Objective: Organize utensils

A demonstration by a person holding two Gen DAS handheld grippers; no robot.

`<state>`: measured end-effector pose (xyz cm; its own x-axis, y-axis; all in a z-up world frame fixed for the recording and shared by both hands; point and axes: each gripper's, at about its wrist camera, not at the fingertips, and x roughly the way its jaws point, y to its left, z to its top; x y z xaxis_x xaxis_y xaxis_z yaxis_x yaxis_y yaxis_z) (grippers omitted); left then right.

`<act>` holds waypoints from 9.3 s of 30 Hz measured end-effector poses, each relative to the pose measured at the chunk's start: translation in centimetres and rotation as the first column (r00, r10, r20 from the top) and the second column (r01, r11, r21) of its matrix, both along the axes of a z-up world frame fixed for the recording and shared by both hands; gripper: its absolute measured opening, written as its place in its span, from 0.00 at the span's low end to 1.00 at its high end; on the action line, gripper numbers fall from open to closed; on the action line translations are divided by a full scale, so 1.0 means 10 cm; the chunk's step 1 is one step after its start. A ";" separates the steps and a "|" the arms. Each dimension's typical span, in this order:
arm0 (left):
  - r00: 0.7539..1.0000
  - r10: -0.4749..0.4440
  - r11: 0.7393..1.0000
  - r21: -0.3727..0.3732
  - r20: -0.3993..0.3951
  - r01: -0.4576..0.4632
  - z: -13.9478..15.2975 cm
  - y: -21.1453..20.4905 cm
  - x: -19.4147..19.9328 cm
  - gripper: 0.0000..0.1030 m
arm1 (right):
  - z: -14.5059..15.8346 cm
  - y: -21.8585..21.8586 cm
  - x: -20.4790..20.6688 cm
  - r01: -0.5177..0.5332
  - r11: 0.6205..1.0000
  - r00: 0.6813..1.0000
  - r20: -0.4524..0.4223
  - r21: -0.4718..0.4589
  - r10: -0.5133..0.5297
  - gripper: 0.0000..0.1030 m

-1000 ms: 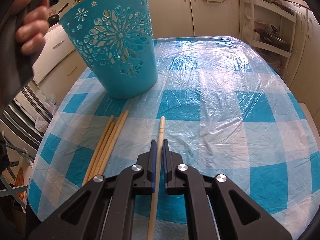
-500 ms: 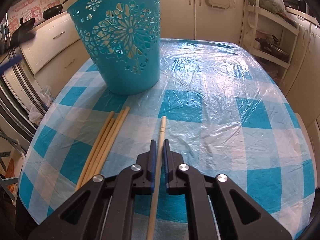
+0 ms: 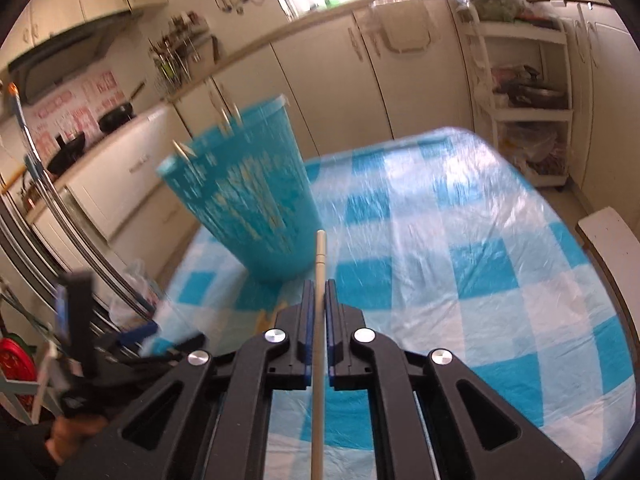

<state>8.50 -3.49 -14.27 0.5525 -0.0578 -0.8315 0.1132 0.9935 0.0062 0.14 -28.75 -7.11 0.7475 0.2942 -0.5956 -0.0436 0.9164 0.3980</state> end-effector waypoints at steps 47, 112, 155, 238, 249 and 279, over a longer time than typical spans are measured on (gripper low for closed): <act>1.000 0.031 1.000 0.000 0.001 -0.031 -0.01 -0.20 0.17 0.93 | 0.85 0.57 1.62 0.057 0.994 0.955 0.295 -0.095 -0.027 0.06; 0.999 0.043 0.999 0.008 0.009 -0.043 -0.01 -0.22 0.12 0.93 | -0.35 0.97 -0.87 0.119 0.926 0.961 -0.193 -0.358 -0.198 0.65; 0.999 0.042 0.999 0.008 0.009 -0.042 -0.01 -0.22 0.12 0.93 | -0.27 0.96 -0.84 0.170 0.924 0.958 -0.163 -0.342 -0.237 0.67; 0.999 0.042 0.999 0.008 0.009 -0.042 -0.01 -0.22 0.12 0.93 | -0.20 0.65 -0.91 0.271 0.920 0.941 -0.124 -0.285 -0.316 0.75; 0.999 0.043 0.999 0.008 0.009 -0.043 -0.01 -0.22 0.12 0.93 | -0.02 0.78 -0.97 0.256 0.915 0.951 -0.087 -0.313 -0.296 0.75; 0.999 0.043 0.999 0.008 0.009 -0.043 -0.01 -0.22 0.12 0.93 | 0.20 0.96 -1.07 0.253 0.889 0.954 -0.056 -0.382 -0.295 0.75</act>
